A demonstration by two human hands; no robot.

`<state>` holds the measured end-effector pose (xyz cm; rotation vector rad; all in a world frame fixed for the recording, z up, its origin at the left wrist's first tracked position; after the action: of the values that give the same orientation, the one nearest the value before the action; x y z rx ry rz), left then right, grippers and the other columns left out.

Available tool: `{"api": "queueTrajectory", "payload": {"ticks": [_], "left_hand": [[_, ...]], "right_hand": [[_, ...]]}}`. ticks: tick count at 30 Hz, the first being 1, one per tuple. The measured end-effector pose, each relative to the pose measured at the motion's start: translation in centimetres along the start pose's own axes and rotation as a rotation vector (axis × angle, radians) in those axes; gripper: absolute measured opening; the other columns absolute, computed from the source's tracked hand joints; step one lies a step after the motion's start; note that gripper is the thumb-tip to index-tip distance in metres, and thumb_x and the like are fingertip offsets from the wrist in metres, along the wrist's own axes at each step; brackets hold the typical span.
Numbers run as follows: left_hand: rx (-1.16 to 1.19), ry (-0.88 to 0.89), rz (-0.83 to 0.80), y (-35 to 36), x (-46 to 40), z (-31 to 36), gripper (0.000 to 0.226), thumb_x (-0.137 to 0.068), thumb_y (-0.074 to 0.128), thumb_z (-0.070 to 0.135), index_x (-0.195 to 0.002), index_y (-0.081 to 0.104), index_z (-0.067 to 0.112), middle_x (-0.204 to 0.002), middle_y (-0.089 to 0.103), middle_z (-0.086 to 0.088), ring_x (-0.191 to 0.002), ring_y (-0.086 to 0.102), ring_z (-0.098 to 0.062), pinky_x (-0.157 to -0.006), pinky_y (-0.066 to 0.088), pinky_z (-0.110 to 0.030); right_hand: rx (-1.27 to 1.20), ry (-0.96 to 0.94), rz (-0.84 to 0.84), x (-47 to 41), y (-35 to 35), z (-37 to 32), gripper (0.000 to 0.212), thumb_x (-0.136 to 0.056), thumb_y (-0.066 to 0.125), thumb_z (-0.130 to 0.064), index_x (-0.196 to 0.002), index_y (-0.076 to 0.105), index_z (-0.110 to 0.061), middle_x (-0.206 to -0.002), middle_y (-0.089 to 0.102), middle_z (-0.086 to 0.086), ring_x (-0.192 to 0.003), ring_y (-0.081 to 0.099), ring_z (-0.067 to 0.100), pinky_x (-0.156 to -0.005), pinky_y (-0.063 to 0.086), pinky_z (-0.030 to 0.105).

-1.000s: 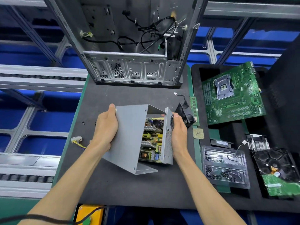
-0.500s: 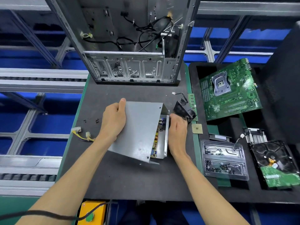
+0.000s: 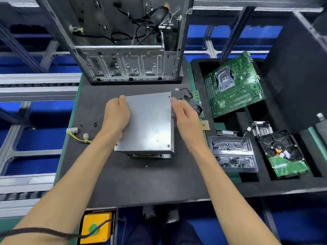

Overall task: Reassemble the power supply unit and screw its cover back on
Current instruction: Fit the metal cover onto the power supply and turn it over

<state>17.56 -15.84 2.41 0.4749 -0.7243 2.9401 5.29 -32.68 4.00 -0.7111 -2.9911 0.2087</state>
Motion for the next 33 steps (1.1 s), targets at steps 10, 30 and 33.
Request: {"api": "queueTrajectory", "payload": {"ticks": [10, 30, 33], "left_hand": [[-0.097, -0.019, -0.075, -0.9, -2.5, 0.2, 0.036, -0.106, 0.040, 0.039, -0.075, 0.042, 0.019, -0.085, 0.045, -0.008, -0.077, 0.044, -0.020, -0.071, 0.031, -0.033], [-0.092, 0.338, -0.445, -7.0, 8.9, -8.6, 0.057, -0.066, 0.083, 0.050, -0.118, 0.072, 0.028, -0.091, 0.057, 0.010, -0.084, 0.043, -0.015, -0.082, 0.034, -0.034], [-0.053, 0.400, -0.354, -5.4, 9.0, -9.3, 0.042, -0.074, 0.088, 0.043, -0.111, 0.075, 0.029, -0.099, 0.058, 0.011, -0.094, 0.051, -0.017, -0.087, 0.038, -0.033]], "right_hand": [[0.423, -0.155, -0.066, -5.5, -2.4, 2.2, 0.032, -0.097, 0.059, -0.007, -0.128, 0.064, -0.015, -0.102, 0.064, -0.013, -0.087, 0.059, -0.001, -0.080, 0.043, 0.006], [0.436, -0.385, -0.090, -6.2, -1.1, 3.0, 0.032, -0.096, 0.064, -0.009, -0.076, 0.061, -0.034, -0.065, 0.060, -0.033, -0.067, 0.056, -0.012, -0.063, 0.035, 0.003], [0.419, -0.389, -0.142, -6.4, -1.1, 2.5, 0.016, -0.093, 0.067, -0.008, -0.107, 0.074, -0.013, -0.090, 0.072, -0.018, -0.084, 0.064, -0.011, -0.079, 0.047, 0.012]]}}
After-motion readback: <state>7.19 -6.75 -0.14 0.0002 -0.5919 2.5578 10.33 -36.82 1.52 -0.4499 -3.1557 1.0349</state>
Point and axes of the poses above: each hand's wrist, its own x-axis away from the middle knuckle, its own y-axis out of the palm, z = x × y, the point moved 3 cm from there along -x, towards the middle knuckle
